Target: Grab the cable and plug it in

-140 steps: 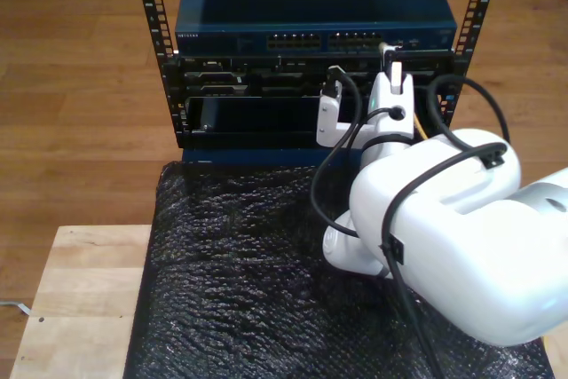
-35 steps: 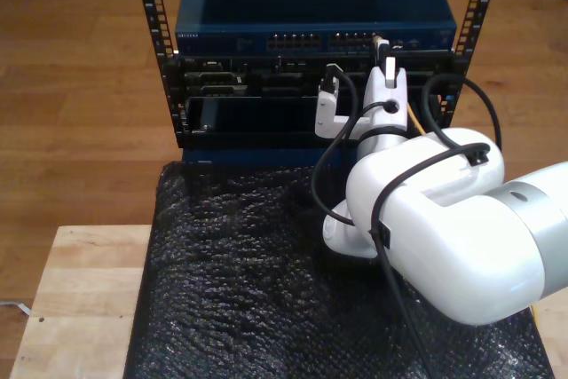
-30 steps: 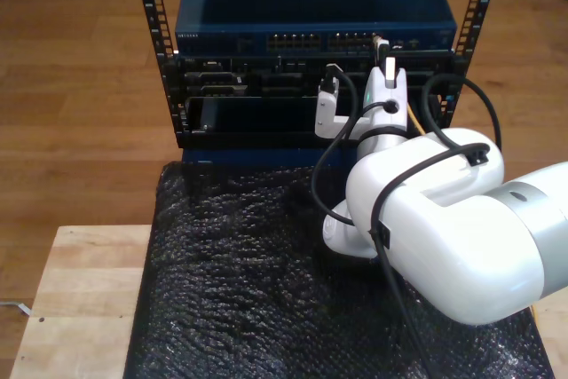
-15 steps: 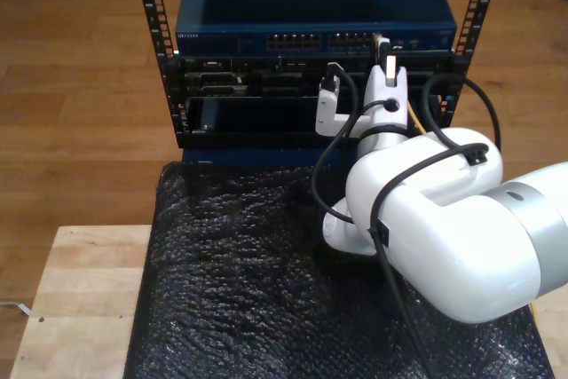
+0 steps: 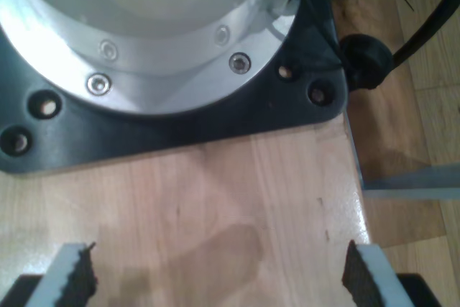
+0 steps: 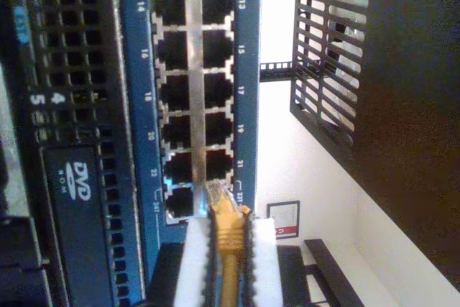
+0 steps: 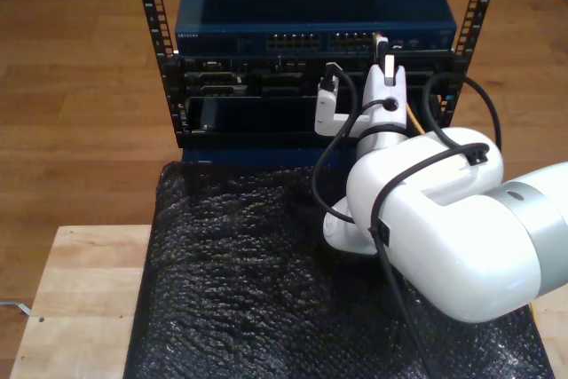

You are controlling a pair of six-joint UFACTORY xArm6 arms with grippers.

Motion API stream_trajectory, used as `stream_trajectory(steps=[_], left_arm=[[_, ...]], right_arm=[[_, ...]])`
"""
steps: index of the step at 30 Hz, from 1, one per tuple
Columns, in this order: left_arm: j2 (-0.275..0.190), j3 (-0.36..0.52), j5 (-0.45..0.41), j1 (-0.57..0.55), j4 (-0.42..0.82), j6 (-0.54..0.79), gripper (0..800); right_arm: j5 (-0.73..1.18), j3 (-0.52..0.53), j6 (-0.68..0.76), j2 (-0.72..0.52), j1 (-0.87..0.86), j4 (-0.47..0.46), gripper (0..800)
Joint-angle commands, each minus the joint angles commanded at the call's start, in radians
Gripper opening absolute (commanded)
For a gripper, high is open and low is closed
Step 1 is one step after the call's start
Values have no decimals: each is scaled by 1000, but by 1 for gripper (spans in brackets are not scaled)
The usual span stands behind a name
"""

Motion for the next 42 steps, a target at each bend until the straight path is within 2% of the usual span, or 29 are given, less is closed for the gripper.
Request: stream_trajectory(steps=[20, 23, 27, 30, 37, 42], left_arm=[[0, 0, 0, 0, 0, 0, 800], [0, 0, 0, 0, 0, 0, 800], [0, 0, 0, 0, 0, 0, 800], [0, 0, 0, 0, 0, 0, 800], [0, 0, 0, 0, 0, 0, 800], [0, 0, 0, 0, 0, 0, 800]], right_arm=[[8, -40, 0, 9, -20, -28, 0], [8, -35, 2, 9, -21, -29, 78], [12, -29, 2, 5, -20, -32, 233], [25, -12, 2, -8, -20, -32, 307], [66, 51, 2, -63, -3, -32, 397], [92, 110, 2, -115, 20, -28, 413]])
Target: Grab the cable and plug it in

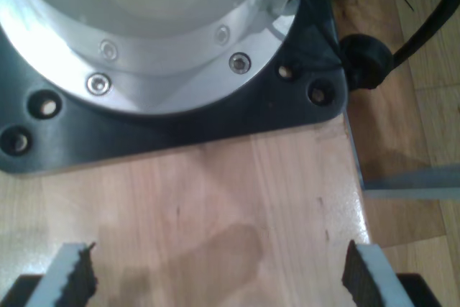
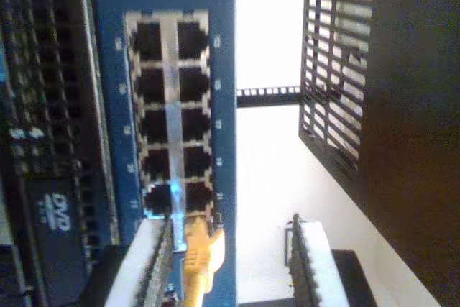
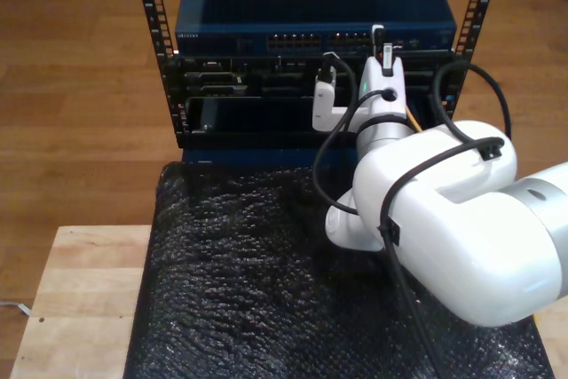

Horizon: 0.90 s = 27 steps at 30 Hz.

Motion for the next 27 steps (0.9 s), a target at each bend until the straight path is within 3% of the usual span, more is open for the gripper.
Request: stream_trajectory(steps=[6, 9, 18, 27], left_arm=[[0, 0, 0, 0, 2, 0, 800], [0, 0, 0, 0, 0, 0, 800], [0, 0, 0, 0, 0, 0, 800], [0, 0, 0, 0, 0, 0, 800]], right_arm=[[41, 78, 0, -81, 8, 0, 439], [100, 115, 0, -129, 8, -2, 509], [341, 250, -2, -339, -6, -3, 627], [672, 345, -8, -589, -75, -5, 674]])
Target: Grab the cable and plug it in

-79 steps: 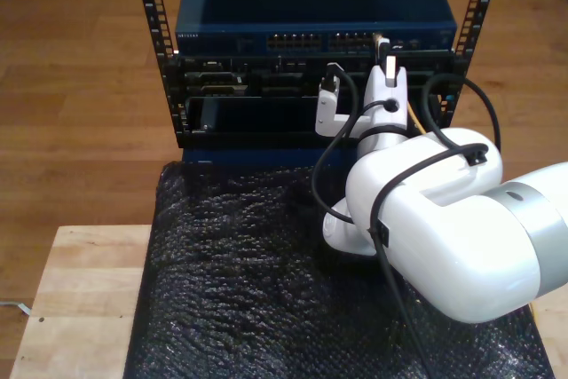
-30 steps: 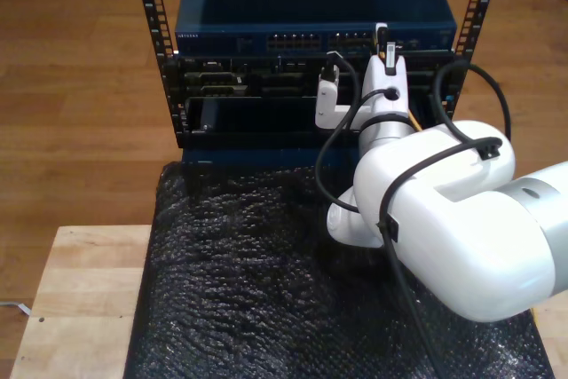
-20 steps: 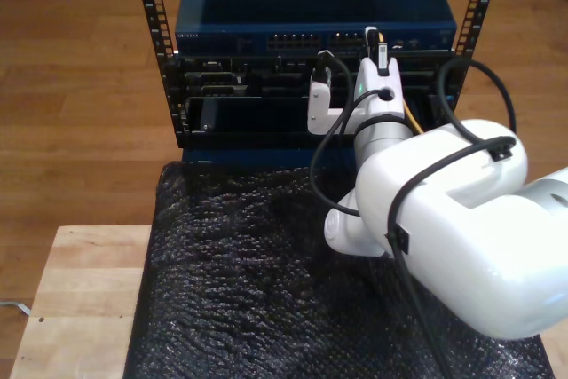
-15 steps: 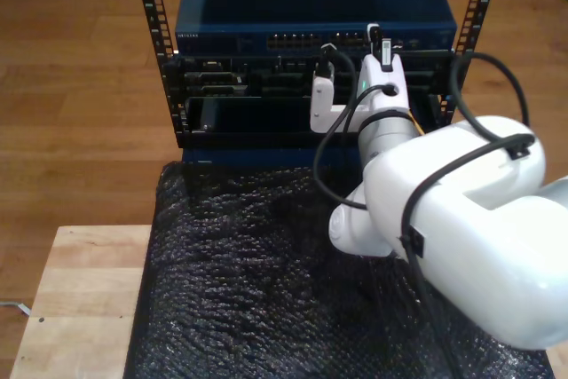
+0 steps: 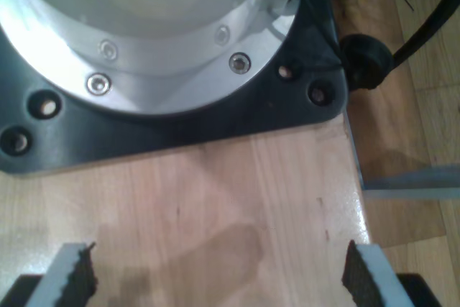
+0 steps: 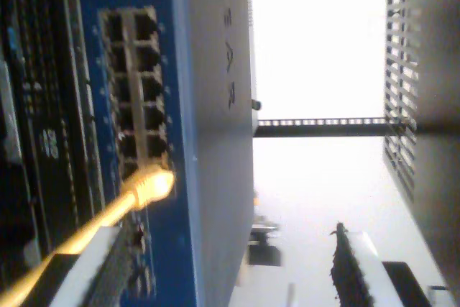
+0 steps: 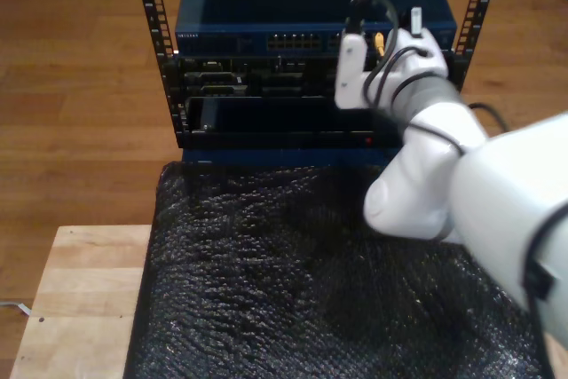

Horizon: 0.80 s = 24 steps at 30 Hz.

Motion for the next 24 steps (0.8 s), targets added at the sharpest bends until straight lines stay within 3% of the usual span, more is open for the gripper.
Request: stream_trajectory(steps=[7, 18, 24], left_arm=[[0, 0, 0, 0, 0, 0, 800], [0, 0, 0, 0, 0, 0, 800], [0, 0, 0, 0, 0, 0, 800]], right_arm=[[319, 15, -20, -152, -118, -9, 696], [818, 37, -338, -344, -358, -26, 793], [1065, 38, -488, -396, -528, -25, 797]])
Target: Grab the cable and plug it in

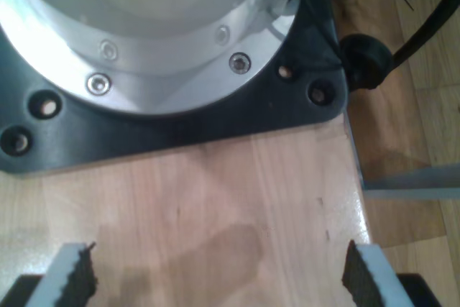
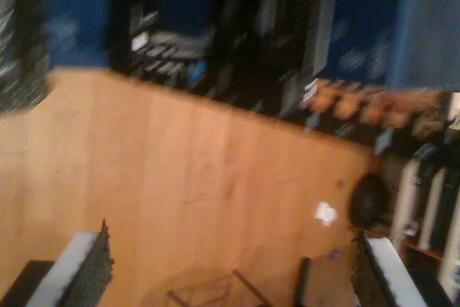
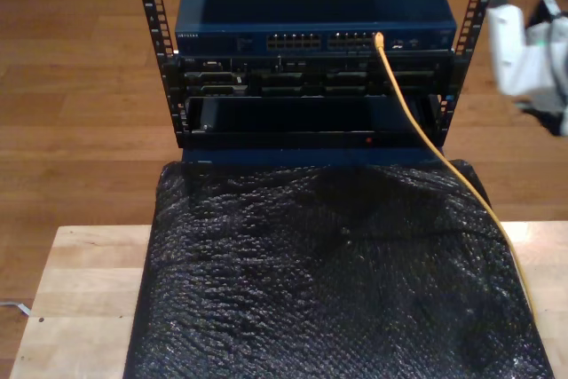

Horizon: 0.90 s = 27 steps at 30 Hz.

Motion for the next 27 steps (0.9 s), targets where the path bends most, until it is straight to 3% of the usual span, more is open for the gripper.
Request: stream_trajectory(steps=[11, 15, 20, 27], left_arm=[[0, 0, 0, 0, 0, 0, 800], [0, 0, 0, 0, 0, 0, 800], [0, 0, 0, 0, 0, 0, 800], [0, 0, 0, 0, 0, 0, 800]], right_arm=[[497, 43, -35, -149, -410, -29, 797], [628, 109, -143, -233, -537, -110, 797], [690, 204, -276, -341, -709, -144, 797], [806, 252, -482, -379, -924, -176, 797]])
